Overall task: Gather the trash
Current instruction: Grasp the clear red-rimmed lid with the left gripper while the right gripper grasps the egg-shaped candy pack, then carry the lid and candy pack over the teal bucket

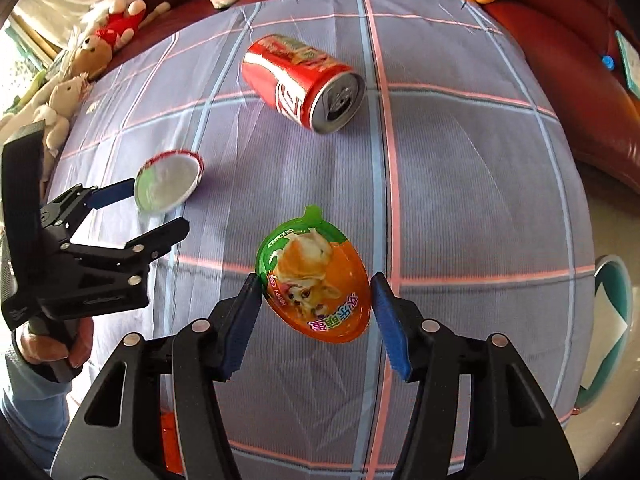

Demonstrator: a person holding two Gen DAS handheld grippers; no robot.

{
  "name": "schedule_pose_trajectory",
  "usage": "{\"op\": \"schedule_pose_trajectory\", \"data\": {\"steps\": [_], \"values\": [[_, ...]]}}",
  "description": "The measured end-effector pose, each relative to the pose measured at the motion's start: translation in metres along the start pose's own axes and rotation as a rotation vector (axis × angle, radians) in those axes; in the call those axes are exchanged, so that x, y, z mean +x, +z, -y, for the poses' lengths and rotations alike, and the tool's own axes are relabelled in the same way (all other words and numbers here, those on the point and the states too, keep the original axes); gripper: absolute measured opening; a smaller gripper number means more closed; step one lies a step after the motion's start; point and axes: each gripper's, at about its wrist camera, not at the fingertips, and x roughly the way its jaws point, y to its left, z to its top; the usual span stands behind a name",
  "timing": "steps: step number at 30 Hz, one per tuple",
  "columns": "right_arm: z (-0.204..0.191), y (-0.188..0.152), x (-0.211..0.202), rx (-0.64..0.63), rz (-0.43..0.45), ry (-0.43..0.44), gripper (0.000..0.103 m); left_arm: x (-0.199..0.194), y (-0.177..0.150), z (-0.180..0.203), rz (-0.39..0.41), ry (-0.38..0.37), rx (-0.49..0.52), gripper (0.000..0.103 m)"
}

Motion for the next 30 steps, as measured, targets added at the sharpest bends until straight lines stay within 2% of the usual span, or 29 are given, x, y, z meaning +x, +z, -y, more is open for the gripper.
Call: {"op": "schedule_pose_trajectory", "data": {"steps": [1, 2, 3, 4, 10, 17, 30], "values": [[0.001, 0.001, 0.000, 0.003, 0.002, 0.004, 0.054, 0.001, 0.002, 0.000, 0.008, 0.012, 0.007, 0.094], [0.002, 0.002, 0.001, 0.008, 0.004, 0.009, 0.054, 0.001, 0.004, 0.001, 0.017, 0.019, 0.015, 0.083], [0.003, 0.002, 0.002, 0.016, 0.007, 0.016, 0.054, 0.001, 0.004, 0.004, 0.018, 0.014, 0.023, 0.057], [0.005, 0.001, 0.002, 0.022, 0.009, 0.021, 0.054, 0.001, 0.005, 0.006, 0.024, 0.029, 0.033, 0.052], [0.015, -0.006, 0.004, 0.072, 0.017, 0.065, 0.054, -0.004, 0.001, 0.021, 0.036, -0.016, 0.047, 0.052], [0.031, -0.019, -0.010, 0.103, 0.050, 0.076, 0.054, -0.021, -0.001, 0.043, 0.044, -0.040, 0.044, 0.052], [0.097, -0.063, -0.063, 0.202, 0.146, 0.069, 0.054, -0.066, 0.003, 0.118, 0.082, -0.036, 0.156, 0.053]]}}
